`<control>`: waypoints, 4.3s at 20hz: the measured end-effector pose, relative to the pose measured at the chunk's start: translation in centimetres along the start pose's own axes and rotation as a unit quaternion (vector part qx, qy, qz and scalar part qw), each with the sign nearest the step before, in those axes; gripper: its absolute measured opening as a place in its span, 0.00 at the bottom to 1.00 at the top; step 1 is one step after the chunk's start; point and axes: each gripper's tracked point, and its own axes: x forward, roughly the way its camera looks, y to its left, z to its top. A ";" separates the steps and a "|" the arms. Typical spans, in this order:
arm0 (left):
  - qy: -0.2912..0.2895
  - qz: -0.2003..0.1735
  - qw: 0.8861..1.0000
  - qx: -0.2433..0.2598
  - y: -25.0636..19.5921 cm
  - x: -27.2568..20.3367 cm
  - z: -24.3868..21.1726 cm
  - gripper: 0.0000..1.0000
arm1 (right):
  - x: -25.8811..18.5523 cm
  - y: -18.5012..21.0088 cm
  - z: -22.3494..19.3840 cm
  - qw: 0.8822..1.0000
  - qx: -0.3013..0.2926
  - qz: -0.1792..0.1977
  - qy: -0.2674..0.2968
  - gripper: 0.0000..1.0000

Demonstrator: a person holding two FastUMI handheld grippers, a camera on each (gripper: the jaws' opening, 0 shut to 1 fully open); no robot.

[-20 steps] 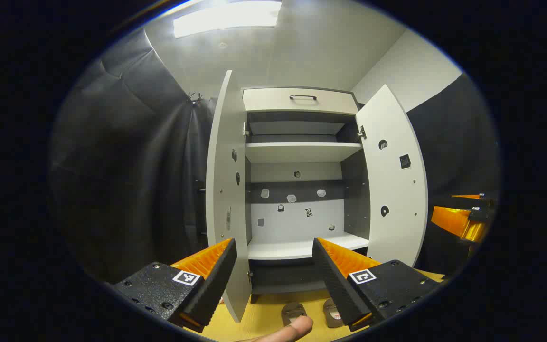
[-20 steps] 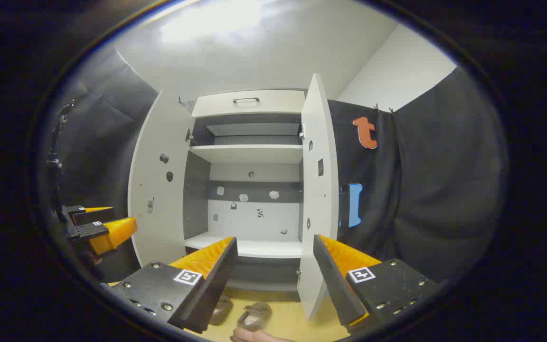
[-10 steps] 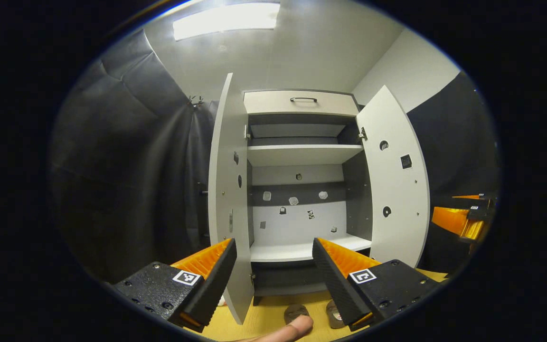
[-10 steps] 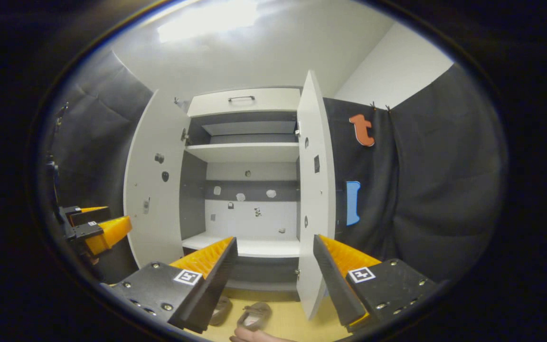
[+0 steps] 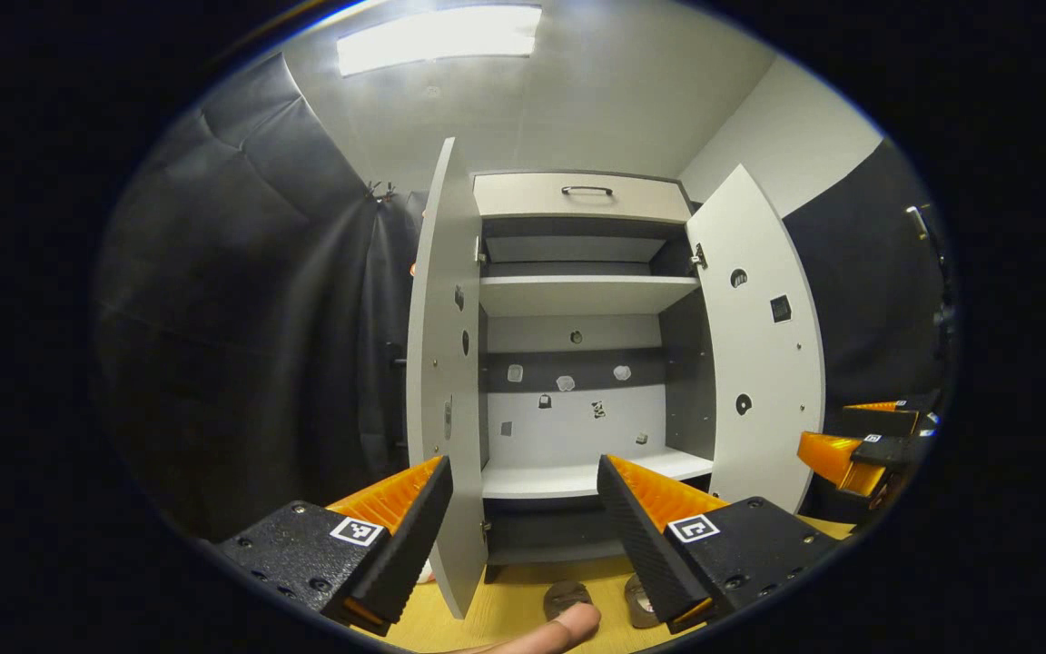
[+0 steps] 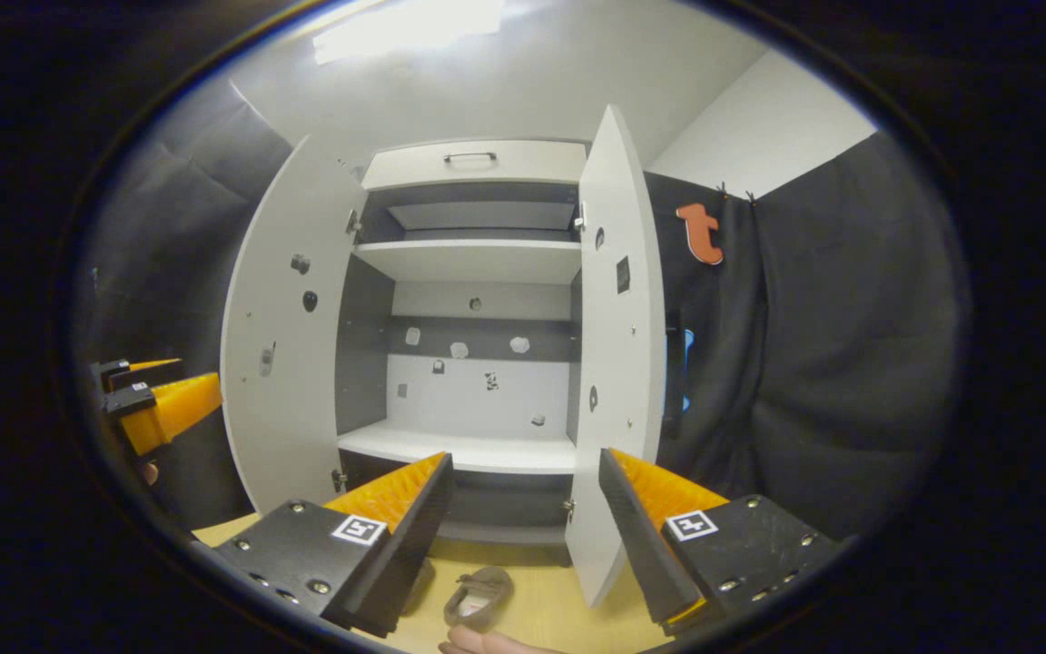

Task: Grab one shoe with the right hand and put it into the shoe cabinet, grab the other shoe with the left hand and put it into the shoe cabinet; then close the right door with the right hand and the left door with the left hand.

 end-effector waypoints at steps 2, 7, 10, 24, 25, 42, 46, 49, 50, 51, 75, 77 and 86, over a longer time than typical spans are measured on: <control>0.005 0.004 1.000 -0.001 0.2 0.1 -0.5 0.98 | 0.8 0.8 -1.8 1.000 0.004 0.007 0.016 0.96; 0.021 0.005 1.000 -0.011 0.7 0.4 -2.2 0.98 | 3.3 3.4 -9.0 0.997 -0.010 0.027 0.075 0.96; 0.027 0.008 1.000 -0.007 1.1 0.2 -3.1 0.98 | 4.8 5.1 -14.9 0.992 -0.018 0.031 0.124 0.96; 0.052 0.001 0.998 -0.044 1.7 -1.3 -7.5 0.98 | 7.4 11.3 -39.0 0.937 -0.020 0.047 0.346 0.92; 0.050 0.004 0.998 -0.043 1.9 -1.3 -7.5 0.98 | 7.6 11.4 -40.1 0.933 -0.018 0.043 0.357 0.87; 0.087 0.002 0.996 -0.037 0.9 0.6 -11.8 0.98 | 10.4 9.9 -43.2 0.938 0.135 0.018 0.319 0.01; 0.083 -0.007 0.996 -0.037 0.3 1.4 -11.9 0.98 | 9.9 9.0 -40.0 0.948 0.152 0.030 0.279 0.01; 0.081 -0.018 0.996 -0.037 -0.2 2.3 -12.0 0.98 | 9.8 9.0 -36.6 0.956 0.148 0.050 0.248 0.01; 0.079 -0.019 0.996 -0.036 -0.3 2.6 -12.0 0.98 | 9.9 8.8 -35.0 0.961 0.137 0.052 0.233 0.01; 0.076 -0.019 0.996 -0.036 -0.2 3.0 -11.9 0.98 | 10.0 8.5 -33.3 0.967 0.127 0.052 0.215 0.01; 0.081 -0.062 0.993 -0.055 -1.6 8.5 -19.7 0.97 | 41.3 10.7 -9.2 0.973 -0.145 0.092 0.151 0.02; 0.083 -0.057 0.994 -0.052 -1.1 8.5 -20.0 0.98 | 42.2 10.6 -10.2 0.966 -0.182 0.092 0.157 0.02; 0.090 -0.041 0.995 -0.034 0.1 8.0 -20.1 0.98 | 42.1 10.5 -10.4 0.973 -0.119 0.083 0.181 0.31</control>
